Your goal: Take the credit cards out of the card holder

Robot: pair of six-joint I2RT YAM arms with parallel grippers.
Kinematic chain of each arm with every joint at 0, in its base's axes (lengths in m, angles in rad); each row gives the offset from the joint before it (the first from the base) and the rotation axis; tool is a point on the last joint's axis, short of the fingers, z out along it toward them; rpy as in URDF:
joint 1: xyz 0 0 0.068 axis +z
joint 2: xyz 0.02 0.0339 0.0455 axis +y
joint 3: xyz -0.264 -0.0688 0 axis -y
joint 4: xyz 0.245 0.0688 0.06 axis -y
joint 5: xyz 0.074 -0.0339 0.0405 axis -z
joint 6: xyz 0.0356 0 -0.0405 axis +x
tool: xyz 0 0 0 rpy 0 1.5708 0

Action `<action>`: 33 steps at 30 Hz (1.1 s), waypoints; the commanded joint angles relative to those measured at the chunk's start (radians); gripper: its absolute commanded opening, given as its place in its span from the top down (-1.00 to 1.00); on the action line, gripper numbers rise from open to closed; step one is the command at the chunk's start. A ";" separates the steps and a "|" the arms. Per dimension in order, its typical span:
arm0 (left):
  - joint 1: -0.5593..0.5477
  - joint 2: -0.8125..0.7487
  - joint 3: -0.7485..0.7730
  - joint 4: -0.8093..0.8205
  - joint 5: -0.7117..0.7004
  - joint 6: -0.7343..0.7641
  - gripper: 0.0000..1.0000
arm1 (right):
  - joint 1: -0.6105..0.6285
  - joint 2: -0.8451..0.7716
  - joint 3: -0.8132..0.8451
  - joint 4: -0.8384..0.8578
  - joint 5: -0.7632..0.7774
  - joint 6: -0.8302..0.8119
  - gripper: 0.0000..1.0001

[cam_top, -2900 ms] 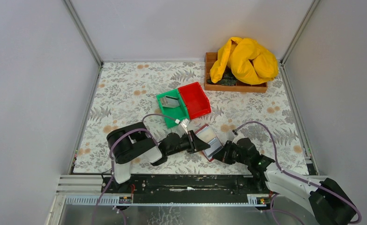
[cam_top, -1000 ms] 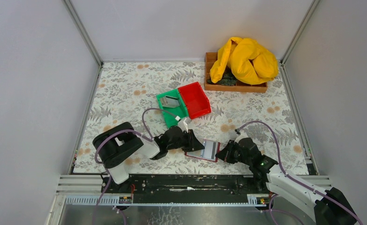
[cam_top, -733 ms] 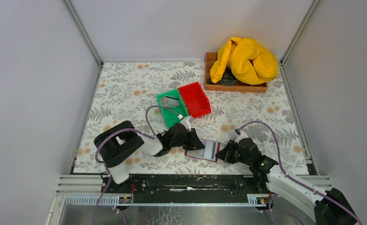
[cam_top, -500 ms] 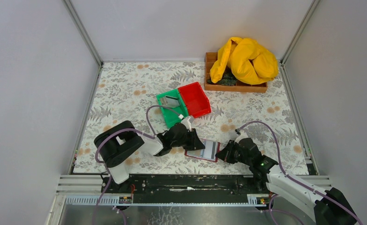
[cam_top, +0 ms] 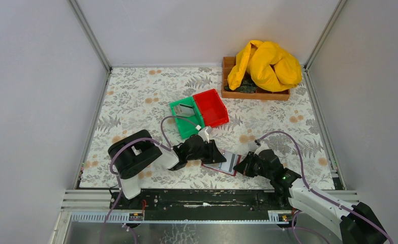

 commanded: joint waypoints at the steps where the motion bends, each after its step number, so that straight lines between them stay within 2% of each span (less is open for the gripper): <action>1: -0.039 0.021 -0.023 0.067 0.085 -0.042 0.27 | -0.007 0.023 -0.015 0.035 0.020 -0.010 1.00; 9: -0.040 0.036 -0.034 0.202 0.179 -0.110 0.28 | -0.009 0.057 -0.012 0.059 0.017 -0.015 1.00; 17: -0.040 0.013 -0.037 0.238 0.218 -0.132 0.28 | -0.007 0.065 -0.010 0.058 0.021 -0.017 1.00; 25: -0.038 0.063 -0.061 0.431 0.284 -0.238 0.29 | -0.008 0.076 -0.007 0.062 0.021 -0.017 1.00; 33: -0.035 0.065 -0.061 0.419 0.292 -0.227 0.30 | -0.009 0.064 -0.007 0.050 0.021 -0.016 1.00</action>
